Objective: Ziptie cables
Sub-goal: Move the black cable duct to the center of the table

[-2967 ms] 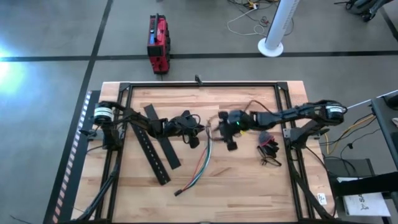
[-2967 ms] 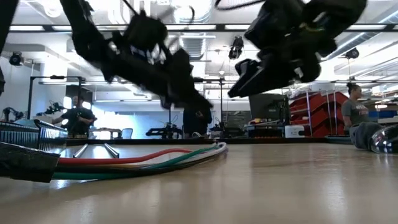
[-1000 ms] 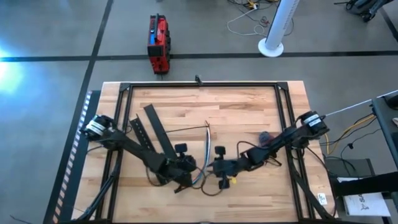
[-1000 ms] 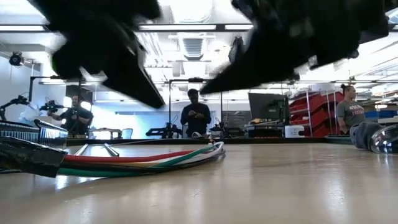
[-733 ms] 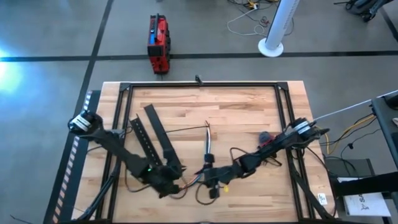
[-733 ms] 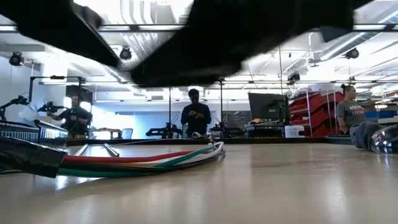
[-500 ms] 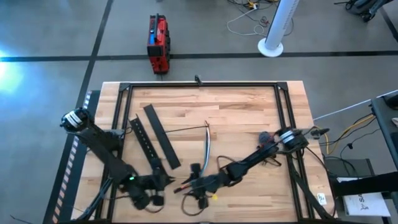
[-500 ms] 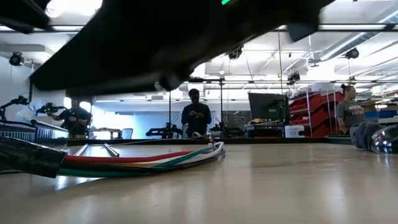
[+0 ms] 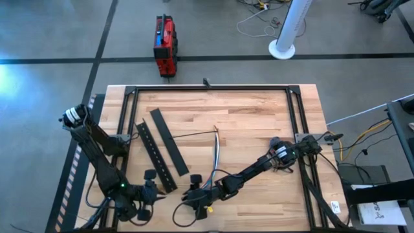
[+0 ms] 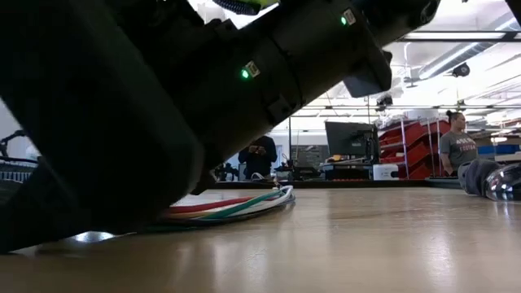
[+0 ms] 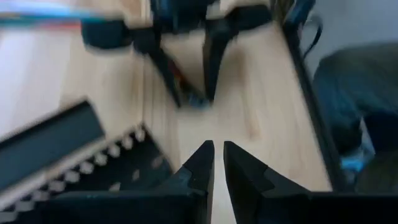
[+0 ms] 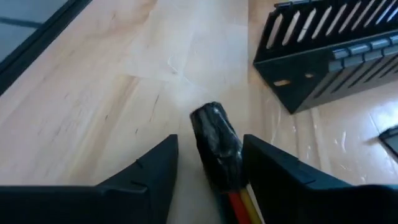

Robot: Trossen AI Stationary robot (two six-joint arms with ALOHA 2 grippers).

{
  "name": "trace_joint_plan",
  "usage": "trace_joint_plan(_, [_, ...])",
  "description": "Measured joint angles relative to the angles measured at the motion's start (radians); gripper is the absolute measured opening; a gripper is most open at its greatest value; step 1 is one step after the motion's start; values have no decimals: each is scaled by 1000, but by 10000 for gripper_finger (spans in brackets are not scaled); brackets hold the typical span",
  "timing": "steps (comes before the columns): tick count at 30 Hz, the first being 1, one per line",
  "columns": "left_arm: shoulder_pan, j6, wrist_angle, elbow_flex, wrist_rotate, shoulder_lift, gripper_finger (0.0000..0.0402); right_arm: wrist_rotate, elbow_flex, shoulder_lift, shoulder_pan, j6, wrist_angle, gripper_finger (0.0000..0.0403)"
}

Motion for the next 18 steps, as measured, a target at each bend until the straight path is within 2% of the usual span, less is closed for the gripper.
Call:
trace_joint_plan(5, [6, -43, -86, -2, 109, -9, 21, 13, 2, -5, 0, 63, -30, 110])
trace_joint_plan(10, [10, -79, -171, -32, 119, 3, 27, 98, -2, -56, 18, 39, -84, 23])
trace_joint_plan(18, [27, -30, -163, -87, 109, 30, 83, 390, -2, -234, 106, -5, -282, 28])
